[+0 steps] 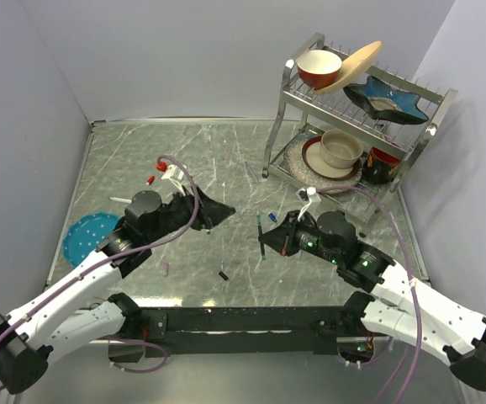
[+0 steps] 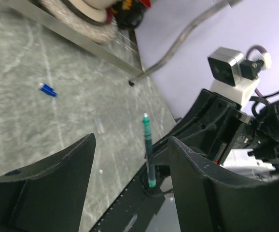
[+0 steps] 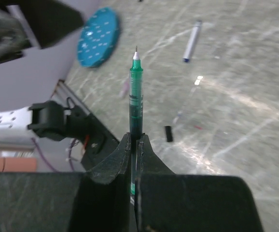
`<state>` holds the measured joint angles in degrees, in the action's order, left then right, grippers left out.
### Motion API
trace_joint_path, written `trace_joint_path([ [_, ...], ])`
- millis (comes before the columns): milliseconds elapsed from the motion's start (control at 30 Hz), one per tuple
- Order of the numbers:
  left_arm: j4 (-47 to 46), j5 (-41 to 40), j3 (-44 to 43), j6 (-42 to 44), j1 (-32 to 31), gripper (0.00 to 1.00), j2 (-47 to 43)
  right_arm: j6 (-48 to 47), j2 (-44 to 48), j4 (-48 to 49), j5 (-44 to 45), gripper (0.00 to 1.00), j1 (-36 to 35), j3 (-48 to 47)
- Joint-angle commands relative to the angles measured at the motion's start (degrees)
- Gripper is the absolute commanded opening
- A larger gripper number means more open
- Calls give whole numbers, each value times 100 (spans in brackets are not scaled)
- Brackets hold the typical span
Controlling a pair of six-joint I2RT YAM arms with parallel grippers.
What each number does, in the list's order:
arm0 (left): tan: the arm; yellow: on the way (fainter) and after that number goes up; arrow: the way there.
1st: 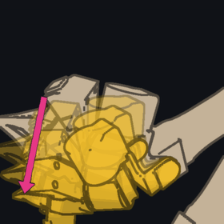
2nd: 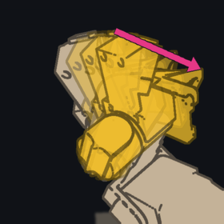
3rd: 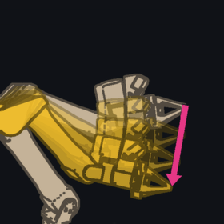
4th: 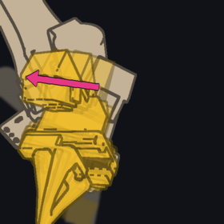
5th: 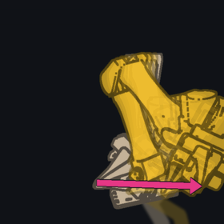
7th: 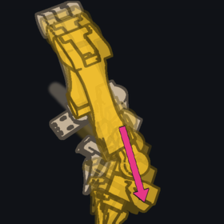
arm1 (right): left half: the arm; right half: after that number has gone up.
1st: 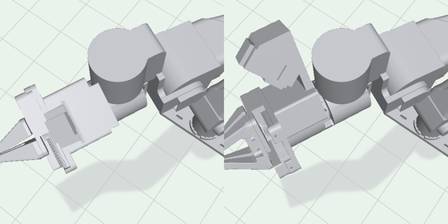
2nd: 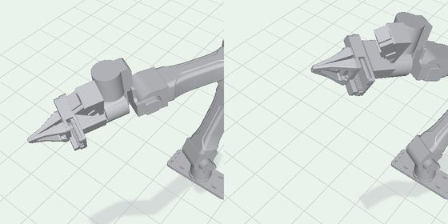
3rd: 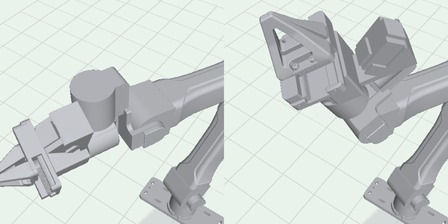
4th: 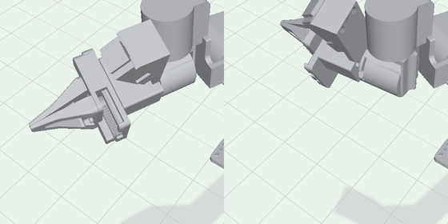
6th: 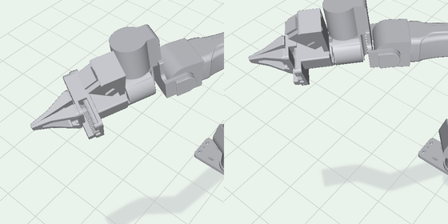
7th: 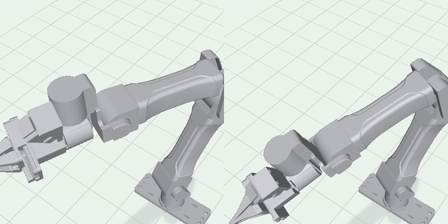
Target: Insert the pens into the pen caps
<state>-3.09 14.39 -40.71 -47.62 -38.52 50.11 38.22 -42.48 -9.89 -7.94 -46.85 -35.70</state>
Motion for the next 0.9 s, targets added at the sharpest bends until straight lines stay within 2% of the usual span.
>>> trace_joint_path([
  [0, -692, 257, -60, -213, -296, 66, 113, -51, -94, 602, -67, 0, -236, -253],
  [367, -939, -200, -25, -275, -1016, 58, 710, -25, -322, 980, 65, 0, -536, -306],
  [567, -860, -341, -227, -222, -1201, 40, 948, -34, -235, 972, 92, 0, -606, -271],
  [667, -886, -314, -210, -204, -1236, 17, 966, -68, -217, 980, 48, 0, -606, -244],
  [700, -912, -314, -192, -222, -1245, 4, 948, -86, -226, 972, -13, 3, -615, -253],
  [733, -982, -306, -148, -222, -1245, 1, 931, -78, -226, 980, -66, 20, -615, -244],
  [833, -1175, -183, -60, -240, -1237, 1, 817, -95, -199, 980, -356, 44, -615, -183],
  [867, -1185, -139, -51, -248, -1245, 1, 747, -104, -130, 980, -400, 47, -615, -122],
])
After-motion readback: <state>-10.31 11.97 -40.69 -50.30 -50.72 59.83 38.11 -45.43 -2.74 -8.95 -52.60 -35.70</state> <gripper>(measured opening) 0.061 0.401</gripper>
